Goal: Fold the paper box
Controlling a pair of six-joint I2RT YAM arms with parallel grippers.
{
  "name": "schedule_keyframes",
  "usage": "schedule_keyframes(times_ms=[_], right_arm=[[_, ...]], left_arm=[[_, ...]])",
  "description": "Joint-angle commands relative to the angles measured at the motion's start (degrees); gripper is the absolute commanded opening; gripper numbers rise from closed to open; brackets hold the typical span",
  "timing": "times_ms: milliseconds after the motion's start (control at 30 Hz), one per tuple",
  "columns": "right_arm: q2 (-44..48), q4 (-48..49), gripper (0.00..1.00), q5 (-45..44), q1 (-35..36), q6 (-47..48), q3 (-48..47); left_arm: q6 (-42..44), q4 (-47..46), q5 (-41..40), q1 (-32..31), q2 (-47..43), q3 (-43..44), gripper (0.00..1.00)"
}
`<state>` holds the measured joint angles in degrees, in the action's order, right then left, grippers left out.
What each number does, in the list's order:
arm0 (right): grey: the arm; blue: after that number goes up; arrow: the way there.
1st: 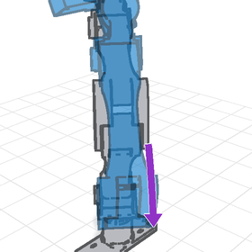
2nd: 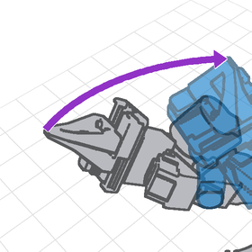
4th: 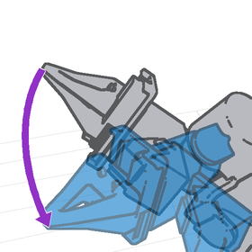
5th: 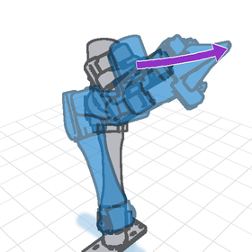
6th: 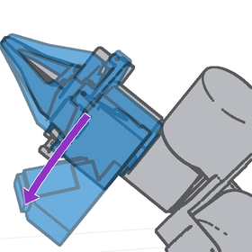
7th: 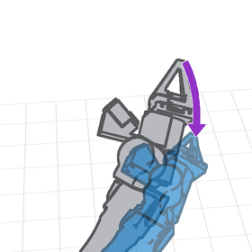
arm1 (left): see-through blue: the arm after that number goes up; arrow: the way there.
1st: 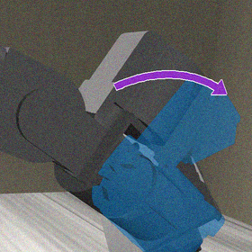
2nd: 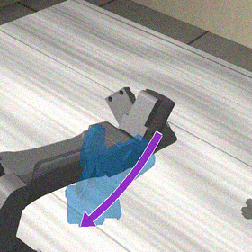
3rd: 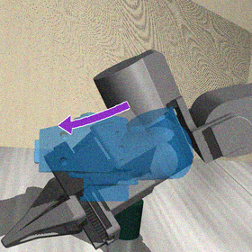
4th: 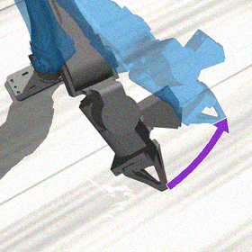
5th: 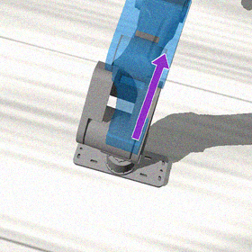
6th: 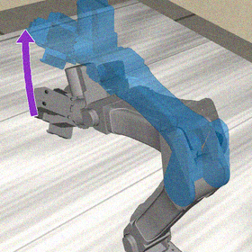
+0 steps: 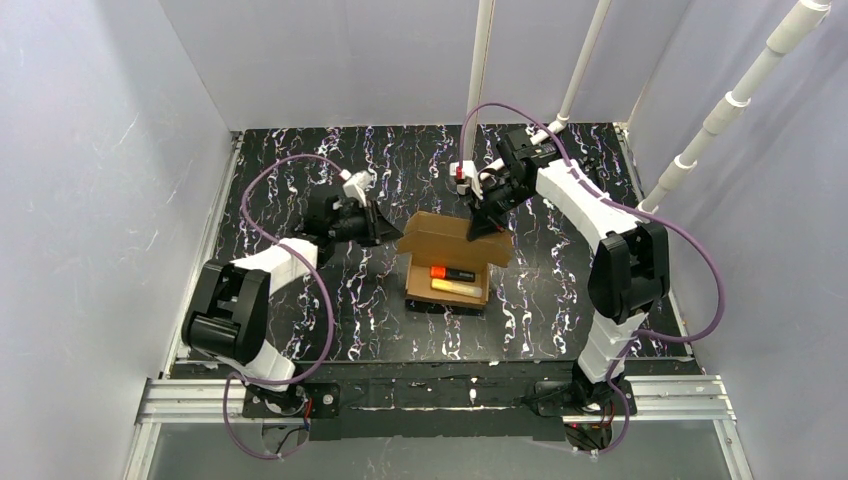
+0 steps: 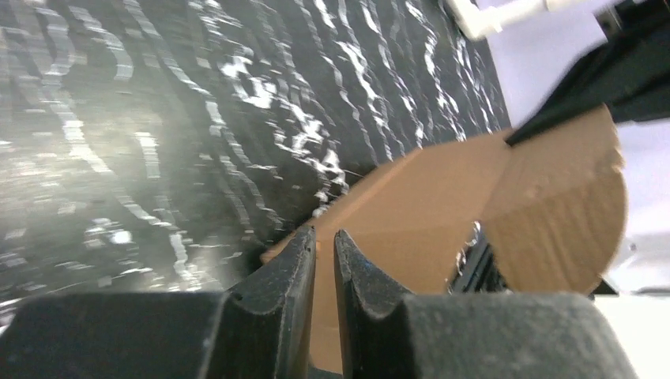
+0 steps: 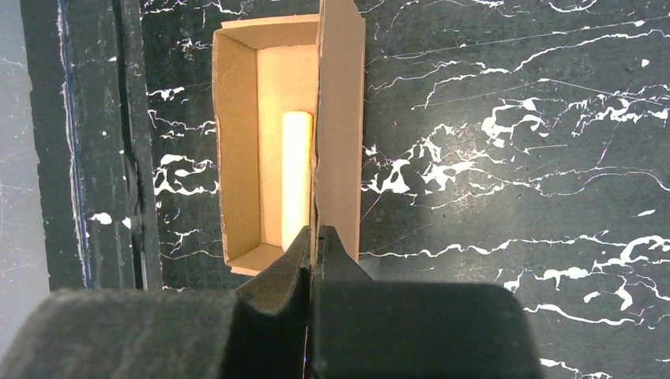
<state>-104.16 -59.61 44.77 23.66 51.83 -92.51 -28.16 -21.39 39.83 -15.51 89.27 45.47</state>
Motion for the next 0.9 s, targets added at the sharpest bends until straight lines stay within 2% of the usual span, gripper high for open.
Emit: schedule_keyframes(times_ms=[0,33,67,233,400,867], right_arm=[[6.11,1.49,0.01,0.30,0.20,-2.11,-1.91],[0.39,1.76,0.01,-0.09,0.24,-2.39,-1.81],[-0.33,2.04,0.01,-0.39,0.33,-2.82,-1.73],[-0.52,2.92,0.01,-1.05,0.51,-3.64,-1.41],[-0.36,2.26,0.01,-0.29,0.66,-2.88,-1.36],[-0.02,-2.30,0.01,2.41,2.99,3.30,-0.54]], left_arm=[[-1.36,-5.18,2.25,-6.96,-1.20,-3.40,0.13],[-2.16,-6.65,1.95,-7.47,-1.19,-4.11,0.13],[-2.83,-7.43,1.56,-7.78,-1.19,-4.80,0.13],[-4.17,-8.44,1.48,-8.46,-2.00,-5.69,0.14],[-3.84,-8.41,-1.05,-8.40,-1.62,-5.54,0.21],[-11.89,-10.59,-5.12,-7.74,3.26,-0.38,0.23]])
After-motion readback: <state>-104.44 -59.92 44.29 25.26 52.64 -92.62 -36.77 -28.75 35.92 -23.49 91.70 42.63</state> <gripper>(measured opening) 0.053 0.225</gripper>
